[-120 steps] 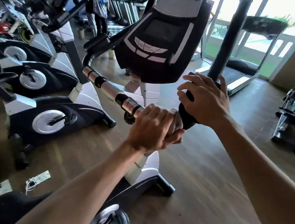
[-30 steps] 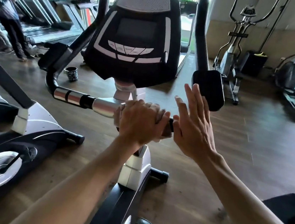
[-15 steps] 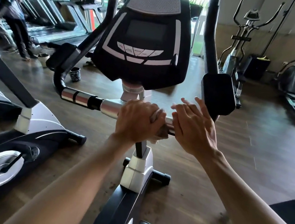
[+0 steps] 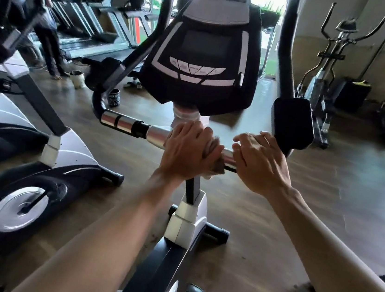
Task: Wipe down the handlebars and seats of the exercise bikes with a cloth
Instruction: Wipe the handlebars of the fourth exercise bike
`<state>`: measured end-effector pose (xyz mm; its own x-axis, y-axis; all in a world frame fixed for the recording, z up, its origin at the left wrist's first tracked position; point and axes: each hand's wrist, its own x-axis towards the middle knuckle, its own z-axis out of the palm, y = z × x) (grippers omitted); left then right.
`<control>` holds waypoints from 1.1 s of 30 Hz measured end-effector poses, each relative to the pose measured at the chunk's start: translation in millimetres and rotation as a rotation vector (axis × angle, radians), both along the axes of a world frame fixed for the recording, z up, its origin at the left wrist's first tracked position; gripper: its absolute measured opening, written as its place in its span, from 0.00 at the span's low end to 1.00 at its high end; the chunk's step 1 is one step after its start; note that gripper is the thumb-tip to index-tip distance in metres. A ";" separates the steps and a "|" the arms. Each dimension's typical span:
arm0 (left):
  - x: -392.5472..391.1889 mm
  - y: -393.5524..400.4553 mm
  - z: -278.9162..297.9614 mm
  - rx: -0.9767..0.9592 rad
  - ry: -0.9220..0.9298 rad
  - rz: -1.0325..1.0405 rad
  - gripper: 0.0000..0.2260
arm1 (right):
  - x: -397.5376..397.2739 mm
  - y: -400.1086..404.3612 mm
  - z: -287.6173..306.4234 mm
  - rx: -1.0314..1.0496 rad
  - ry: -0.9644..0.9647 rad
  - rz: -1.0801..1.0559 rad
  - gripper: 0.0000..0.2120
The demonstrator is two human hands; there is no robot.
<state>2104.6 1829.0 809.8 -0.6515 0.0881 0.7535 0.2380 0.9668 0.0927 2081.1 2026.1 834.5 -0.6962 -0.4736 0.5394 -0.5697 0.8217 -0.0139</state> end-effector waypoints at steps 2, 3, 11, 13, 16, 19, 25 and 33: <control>4.2 -4.1 -2.4 0.010 0.030 0.022 0.17 | 2.5 2.3 4.0 -0.051 -0.091 0.049 0.18; 7.1 -7.6 -3.8 0.012 0.046 0.047 0.18 | 4.5 2.8 4.3 -0.108 -0.130 0.081 0.18; 59.0 10.1 -8.3 0.340 0.034 0.257 0.17 | 75.5 -8.9 -42.9 -0.701 -0.322 0.390 0.12; 77.0 28.8 -11.3 0.388 0.011 0.277 0.17 | 95.1 -17.5 -55.3 -0.879 -0.625 0.438 0.13; 101.8 47.3 -22.2 0.377 -0.081 0.261 0.20 | 110.2 -23.2 -62.7 -1.144 -1.220 0.549 0.17; 125.9 52.2 -33.3 0.378 -0.246 0.178 0.28 | 113.4 -22.8 -63.2 -1.198 -1.599 0.582 0.18; 193.2 49.4 -61.9 0.923 -0.179 0.397 0.24 | 127.1 -32.8 -89.0 -1.037 -1.802 0.604 0.10; 296.6 64.6 -92.9 1.681 -0.112 0.559 0.23 | 158.7 -61.5 -122.4 -0.667 -1.952 0.742 0.12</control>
<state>2401.2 1893.6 716.9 -0.3803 -0.8884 -0.2571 -0.1316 -0.2232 0.9658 2239.9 1964.6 712.1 -0.2476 -0.9323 -0.2638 0.3867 0.1546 -0.9092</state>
